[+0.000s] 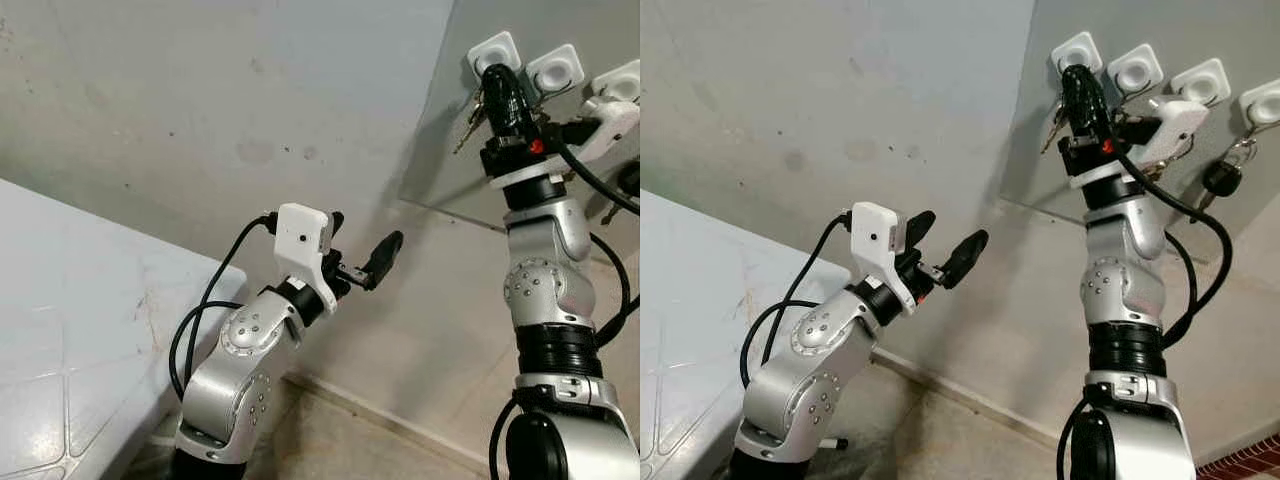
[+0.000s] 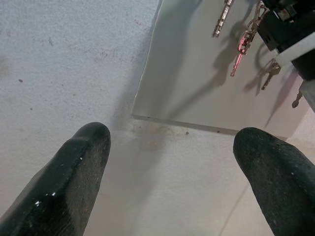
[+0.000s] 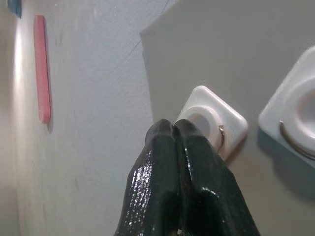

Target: Hang keys on a hook

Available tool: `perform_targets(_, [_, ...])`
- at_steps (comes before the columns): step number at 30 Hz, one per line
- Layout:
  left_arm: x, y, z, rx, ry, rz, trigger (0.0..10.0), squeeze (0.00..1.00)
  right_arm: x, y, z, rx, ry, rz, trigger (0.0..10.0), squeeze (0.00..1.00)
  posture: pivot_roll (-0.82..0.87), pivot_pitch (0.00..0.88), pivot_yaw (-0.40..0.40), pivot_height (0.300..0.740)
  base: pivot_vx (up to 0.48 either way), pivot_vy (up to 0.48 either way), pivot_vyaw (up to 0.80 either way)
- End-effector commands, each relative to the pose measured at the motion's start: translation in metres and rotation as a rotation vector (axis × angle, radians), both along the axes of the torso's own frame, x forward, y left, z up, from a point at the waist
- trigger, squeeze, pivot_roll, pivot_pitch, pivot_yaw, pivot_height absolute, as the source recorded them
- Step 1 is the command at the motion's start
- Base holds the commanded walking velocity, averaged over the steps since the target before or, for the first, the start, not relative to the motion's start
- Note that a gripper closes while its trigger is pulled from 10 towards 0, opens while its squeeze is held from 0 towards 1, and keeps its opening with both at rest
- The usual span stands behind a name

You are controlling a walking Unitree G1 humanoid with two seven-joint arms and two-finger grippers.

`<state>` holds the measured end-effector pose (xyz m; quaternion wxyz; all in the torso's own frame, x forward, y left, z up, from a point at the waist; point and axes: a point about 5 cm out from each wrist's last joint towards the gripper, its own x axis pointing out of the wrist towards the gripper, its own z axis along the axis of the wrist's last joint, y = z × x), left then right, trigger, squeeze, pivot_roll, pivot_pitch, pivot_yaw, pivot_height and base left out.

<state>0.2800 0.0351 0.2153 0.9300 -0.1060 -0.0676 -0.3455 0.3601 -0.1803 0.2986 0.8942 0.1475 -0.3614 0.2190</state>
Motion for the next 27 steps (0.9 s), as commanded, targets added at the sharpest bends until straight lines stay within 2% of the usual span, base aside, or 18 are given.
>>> perform_targets(1, [-0.002,0.000,0.003,-0.009,-0.011,-0.001,10.0,0.00,0.002,0.003,0.006,-0.016,-0.028,0.009,10.0,0.00,0.02,0.092,-0.067,0.740,0.000,0.000,0.00])
perform_targets(8, [-0.002,0.000,0.003,-0.009,-0.010,0.000,10.0,0.00,0.005,0.002,0.006,-0.017,-0.023,0.006,10.0,0.00,0.01,0.095,-0.066,0.740,0.000,0.000,0.00])
perform_targets(15, [-0.002,0.000,0.004,-0.010,-0.010,-0.001,10.0,0.00,0.007,-0.006,0.002,0.018,-0.005,-0.015,10.0,0.00,0.01,0.098,-0.065,0.740,0.000,0.000,0.00])
perform_targets(27, [-0.003,-0.001,0.004,-0.012,-0.008,-0.009,10.0,0.00,0.006,-0.021,-0.004,0.175,0.027,-0.041,10.0,0.00,0.01,0.100,-0.058,0.740,0.000,0.000,0.00])
